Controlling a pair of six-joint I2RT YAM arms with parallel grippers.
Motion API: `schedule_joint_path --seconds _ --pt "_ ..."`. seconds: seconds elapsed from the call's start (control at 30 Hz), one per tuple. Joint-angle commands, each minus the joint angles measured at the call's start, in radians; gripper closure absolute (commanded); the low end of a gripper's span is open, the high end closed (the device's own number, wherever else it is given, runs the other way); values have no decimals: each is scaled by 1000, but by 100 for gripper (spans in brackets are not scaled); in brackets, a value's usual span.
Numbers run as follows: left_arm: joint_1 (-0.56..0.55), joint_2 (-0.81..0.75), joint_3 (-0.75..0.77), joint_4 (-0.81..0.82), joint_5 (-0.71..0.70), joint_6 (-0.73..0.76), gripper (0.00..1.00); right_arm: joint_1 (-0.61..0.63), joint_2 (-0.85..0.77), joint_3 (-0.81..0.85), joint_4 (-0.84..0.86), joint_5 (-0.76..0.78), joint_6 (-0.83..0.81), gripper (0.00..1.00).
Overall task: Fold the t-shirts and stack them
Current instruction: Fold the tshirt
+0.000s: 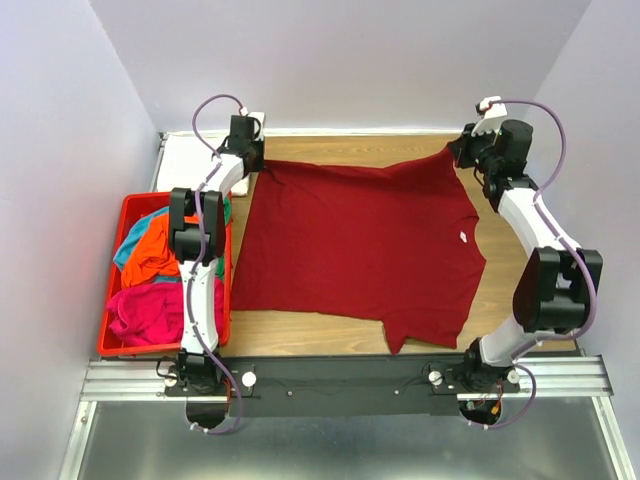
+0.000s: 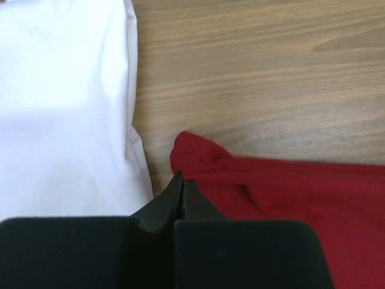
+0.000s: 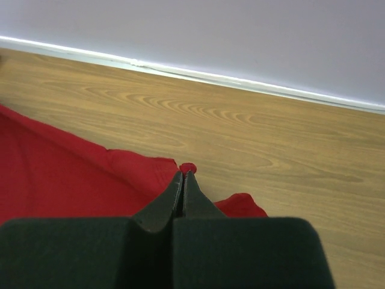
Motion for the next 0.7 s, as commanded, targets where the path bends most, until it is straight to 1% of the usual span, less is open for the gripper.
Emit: schedule_joint_path --seconds 0.0,0.1,0.37,0.67 --pt "-15 -106 -62 58 -69 12 100 -2 -88 -50 11 -30 11 100" --pt "-17 -153 -157 101 -81 7 100 -2 -129 -91 11 -30 7 99" --pt "-20 -245 -288 177 -86 -9 100 -2 -205 -170 5 -13 -3 100" --pt "-24 -350 -443 225 -91 -29 100 -2 -235 -213 5 17 -4 100"
